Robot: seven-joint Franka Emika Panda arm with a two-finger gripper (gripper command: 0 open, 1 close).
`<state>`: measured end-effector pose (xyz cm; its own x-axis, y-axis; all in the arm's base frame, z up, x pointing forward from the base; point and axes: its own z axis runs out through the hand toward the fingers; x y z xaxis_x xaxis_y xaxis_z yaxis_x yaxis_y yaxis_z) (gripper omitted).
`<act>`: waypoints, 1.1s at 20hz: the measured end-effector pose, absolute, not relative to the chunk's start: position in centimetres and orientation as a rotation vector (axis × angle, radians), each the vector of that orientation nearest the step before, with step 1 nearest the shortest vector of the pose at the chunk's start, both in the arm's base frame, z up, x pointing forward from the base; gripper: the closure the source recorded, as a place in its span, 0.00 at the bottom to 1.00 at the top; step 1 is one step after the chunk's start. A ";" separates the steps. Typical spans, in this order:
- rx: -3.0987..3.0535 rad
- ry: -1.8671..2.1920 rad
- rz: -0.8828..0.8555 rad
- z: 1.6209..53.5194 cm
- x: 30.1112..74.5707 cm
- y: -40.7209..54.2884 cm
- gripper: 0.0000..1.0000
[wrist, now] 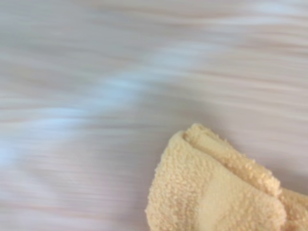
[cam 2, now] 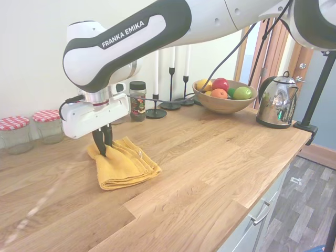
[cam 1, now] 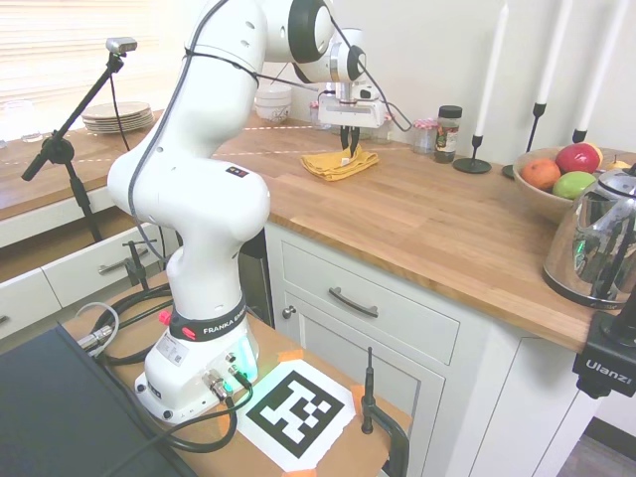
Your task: Wipe the counter
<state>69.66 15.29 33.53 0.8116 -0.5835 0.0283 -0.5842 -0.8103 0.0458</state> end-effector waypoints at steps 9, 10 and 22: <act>2.934 -1.093 0.046 33.4 67.6 -1.3 1.00; 2.937 -1.108 0.050 33.4 67.2 -2.6 1.00; 2.959 -1.277 0.062 33.0 63.0 -16.3 1.00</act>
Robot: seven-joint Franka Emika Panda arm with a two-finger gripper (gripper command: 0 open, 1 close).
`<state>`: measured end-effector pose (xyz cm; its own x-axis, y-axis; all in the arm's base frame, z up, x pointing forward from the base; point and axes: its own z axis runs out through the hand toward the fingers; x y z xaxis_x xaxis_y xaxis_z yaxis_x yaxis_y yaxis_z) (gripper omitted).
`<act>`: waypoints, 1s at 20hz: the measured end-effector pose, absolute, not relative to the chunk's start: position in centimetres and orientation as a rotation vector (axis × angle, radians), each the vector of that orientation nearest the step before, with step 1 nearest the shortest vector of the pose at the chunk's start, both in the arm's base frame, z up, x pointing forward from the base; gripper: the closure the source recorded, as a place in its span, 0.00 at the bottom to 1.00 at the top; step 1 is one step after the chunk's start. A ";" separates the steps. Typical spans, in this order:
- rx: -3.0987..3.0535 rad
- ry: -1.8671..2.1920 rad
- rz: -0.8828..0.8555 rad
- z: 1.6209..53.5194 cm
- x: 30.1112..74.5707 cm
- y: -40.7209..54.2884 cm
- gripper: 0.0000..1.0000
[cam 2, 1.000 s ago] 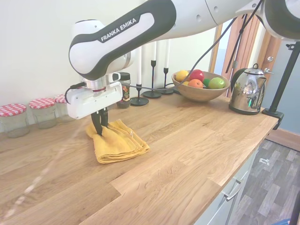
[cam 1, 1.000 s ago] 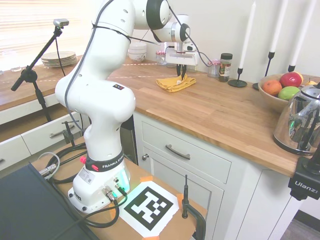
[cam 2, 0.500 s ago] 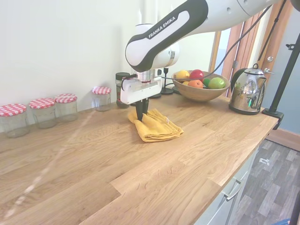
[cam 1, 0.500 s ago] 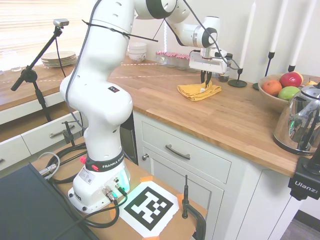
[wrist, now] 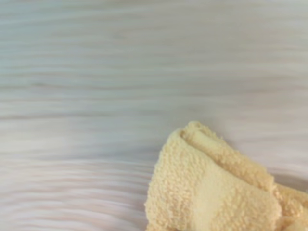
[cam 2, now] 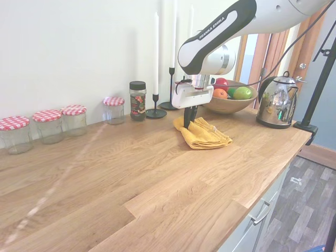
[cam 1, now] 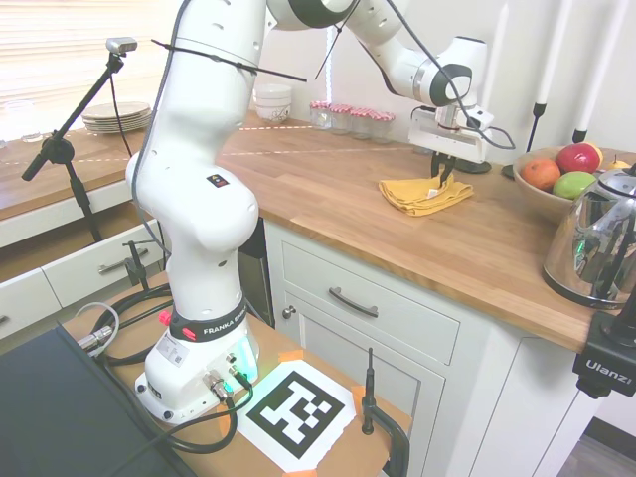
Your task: Wipe the counter
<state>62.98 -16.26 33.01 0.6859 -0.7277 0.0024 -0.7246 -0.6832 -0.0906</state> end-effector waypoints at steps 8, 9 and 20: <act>-2.748 1.269 -0.069 32.8 60.8 -21.2 1.00; -2.741 1.275 -0.068 32.8 60.5 -21.6 1.00; -2.762 1.262 -0.091 32.9 60.2 -21.4 1.00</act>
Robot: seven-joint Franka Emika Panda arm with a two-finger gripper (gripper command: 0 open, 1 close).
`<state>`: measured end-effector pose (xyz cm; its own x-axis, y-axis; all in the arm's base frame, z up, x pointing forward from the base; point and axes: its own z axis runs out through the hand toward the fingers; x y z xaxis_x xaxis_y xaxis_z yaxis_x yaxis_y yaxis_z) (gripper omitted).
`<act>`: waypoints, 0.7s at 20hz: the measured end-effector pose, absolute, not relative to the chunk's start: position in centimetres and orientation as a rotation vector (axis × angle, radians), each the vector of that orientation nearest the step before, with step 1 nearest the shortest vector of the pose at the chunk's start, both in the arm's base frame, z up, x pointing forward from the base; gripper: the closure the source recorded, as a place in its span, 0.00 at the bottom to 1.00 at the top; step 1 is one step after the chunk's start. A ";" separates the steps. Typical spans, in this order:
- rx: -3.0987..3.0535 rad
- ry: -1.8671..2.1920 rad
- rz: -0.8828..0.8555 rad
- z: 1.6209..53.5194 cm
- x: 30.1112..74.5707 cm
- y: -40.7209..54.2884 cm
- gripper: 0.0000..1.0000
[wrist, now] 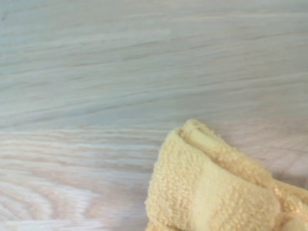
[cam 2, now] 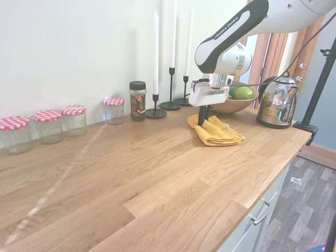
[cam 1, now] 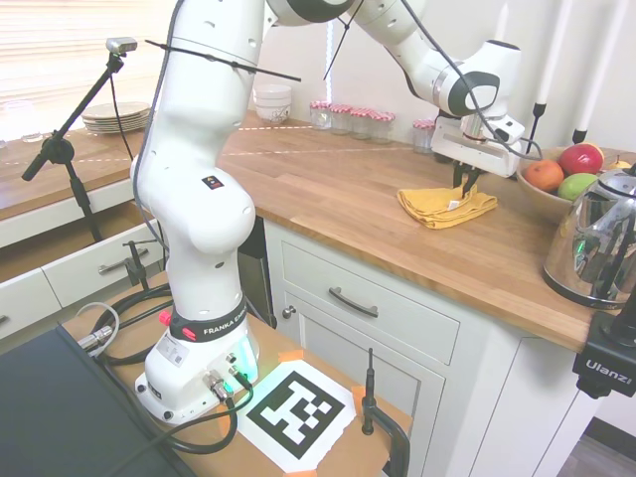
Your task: Wipe the counter
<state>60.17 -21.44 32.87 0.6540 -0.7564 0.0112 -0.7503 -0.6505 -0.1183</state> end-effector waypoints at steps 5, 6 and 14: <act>-2.848 1.232 -0.107 33.1 60.8 -19.2 1.00; -2.864 1.228 -0.107 33.1 61.0 -18.2 1.00; -2.937 1.173 -0.098 33.3 63.1 -5.6 1.00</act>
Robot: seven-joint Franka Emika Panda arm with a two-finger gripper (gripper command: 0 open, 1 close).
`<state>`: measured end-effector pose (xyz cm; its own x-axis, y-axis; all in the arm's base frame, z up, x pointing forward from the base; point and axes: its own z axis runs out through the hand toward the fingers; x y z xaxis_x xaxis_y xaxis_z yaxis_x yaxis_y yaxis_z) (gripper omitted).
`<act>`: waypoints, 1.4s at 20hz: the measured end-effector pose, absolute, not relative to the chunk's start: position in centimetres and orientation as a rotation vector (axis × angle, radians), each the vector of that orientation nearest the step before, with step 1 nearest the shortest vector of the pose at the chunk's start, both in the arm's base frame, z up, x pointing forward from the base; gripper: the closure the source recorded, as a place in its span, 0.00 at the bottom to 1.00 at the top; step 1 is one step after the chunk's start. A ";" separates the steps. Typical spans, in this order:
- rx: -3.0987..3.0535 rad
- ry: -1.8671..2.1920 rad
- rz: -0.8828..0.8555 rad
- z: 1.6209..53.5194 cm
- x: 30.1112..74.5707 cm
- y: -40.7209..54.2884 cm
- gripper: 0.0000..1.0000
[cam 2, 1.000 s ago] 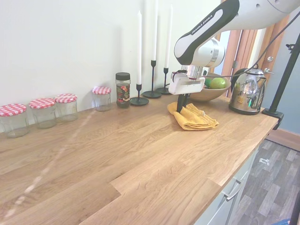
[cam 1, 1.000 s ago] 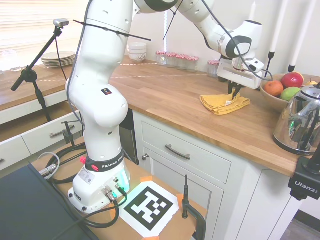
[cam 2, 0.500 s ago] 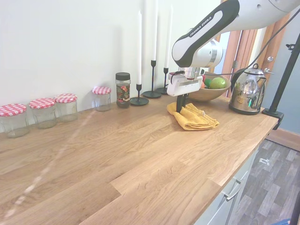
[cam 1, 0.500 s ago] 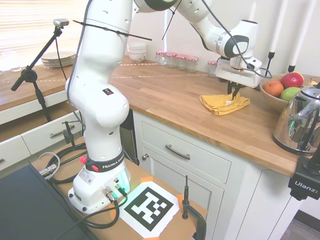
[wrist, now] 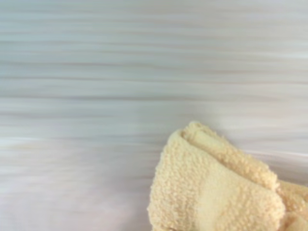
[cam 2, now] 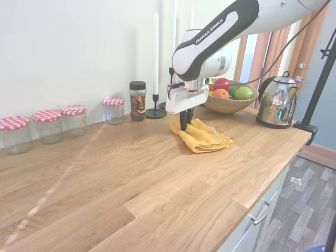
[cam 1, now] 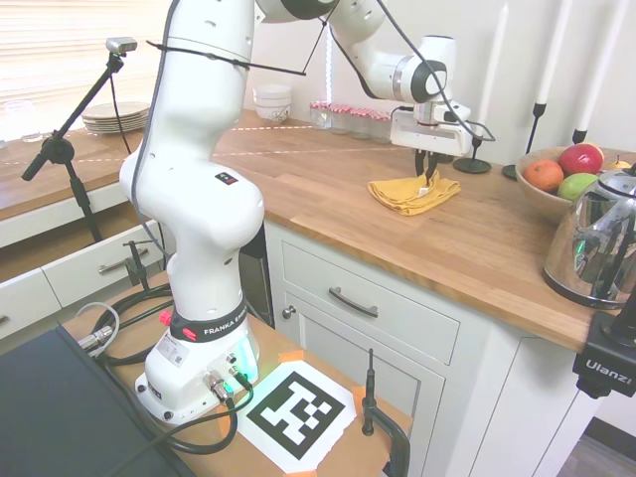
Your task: Wipe the counter
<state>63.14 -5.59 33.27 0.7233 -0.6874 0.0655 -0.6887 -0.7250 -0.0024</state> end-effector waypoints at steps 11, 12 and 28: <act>2.900 -1.040 0.078 33.4 64.4 10.6 1.00; 2.901 -1.034 0.077 33.4 64.6 11.5 1.00; 2.912 -0.902 0.089 33.9 65.9 27.6 1.00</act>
<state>65.89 27.56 33.85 0.8236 -0.5611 0.0831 -0.5665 -0.8210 0.0706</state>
